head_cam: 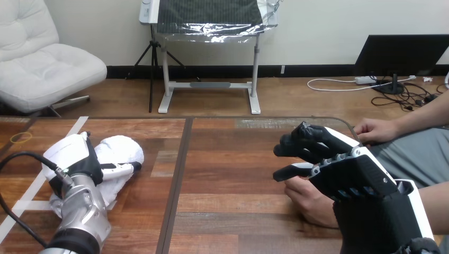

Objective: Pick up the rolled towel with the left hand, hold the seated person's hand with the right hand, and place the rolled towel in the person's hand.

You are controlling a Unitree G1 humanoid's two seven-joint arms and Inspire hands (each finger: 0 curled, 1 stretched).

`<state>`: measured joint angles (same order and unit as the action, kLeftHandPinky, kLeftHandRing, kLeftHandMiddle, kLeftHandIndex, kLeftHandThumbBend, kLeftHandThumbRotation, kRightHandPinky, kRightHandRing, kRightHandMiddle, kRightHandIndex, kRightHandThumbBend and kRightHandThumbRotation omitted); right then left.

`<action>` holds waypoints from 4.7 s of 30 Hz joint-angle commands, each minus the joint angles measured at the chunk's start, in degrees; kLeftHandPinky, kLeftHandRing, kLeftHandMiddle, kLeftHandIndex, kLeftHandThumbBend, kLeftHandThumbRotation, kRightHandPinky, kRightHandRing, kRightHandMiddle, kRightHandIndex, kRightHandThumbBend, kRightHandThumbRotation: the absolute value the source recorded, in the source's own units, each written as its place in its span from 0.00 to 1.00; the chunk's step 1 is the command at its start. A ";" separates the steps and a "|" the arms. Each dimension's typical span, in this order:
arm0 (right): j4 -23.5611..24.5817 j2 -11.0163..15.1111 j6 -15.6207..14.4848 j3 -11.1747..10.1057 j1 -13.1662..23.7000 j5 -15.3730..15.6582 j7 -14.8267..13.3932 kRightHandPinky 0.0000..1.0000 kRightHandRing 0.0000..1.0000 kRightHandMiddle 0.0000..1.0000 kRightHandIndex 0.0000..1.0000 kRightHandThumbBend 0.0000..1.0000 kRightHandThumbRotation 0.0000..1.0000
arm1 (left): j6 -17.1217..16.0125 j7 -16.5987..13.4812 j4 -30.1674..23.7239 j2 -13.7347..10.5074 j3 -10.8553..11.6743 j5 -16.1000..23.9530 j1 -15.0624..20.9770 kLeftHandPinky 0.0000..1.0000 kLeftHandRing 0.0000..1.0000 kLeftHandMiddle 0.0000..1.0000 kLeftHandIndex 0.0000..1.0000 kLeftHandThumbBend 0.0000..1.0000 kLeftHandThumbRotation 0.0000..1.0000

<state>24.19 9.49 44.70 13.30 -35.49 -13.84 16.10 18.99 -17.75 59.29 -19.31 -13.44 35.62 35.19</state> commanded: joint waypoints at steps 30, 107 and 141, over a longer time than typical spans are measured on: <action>1.89 0.01 0.50 -1.00 2.36 -1.10 0.27 0.59 0.73 0.76 0.76 0.88 0.98 | 11.45 8.19 -3.41 0.05 -3.81 -0.42 6.29 0.52 0.70 0.78 0.78 0.91 0.57; 0.46 -1.49 1.15 -3.35 3.51 1.43 -1.20 0.53 0.70 0.74 0.75 0.87 1.00 | -0.65 6.30 -29.89 -0.34 4.89 -10.66 -7.67 0.22 0.31 0.39 0.44 0.79 0.00; -1.28 0.74 -0.36 -4.89 4.18 -1.67 -0.09 0.64 0.78 0.81 0.81 0.75 0.95 | -25.39 7.61 -54.98 6.47 17.71 -31.61 -22.84 0.24 0.31 0.37 0.41 0.69 0.00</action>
<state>23.79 9.45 44.90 9.64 -34.30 -13.61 15.30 0.61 -9.25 15.41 -14.60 1.13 6.49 11.62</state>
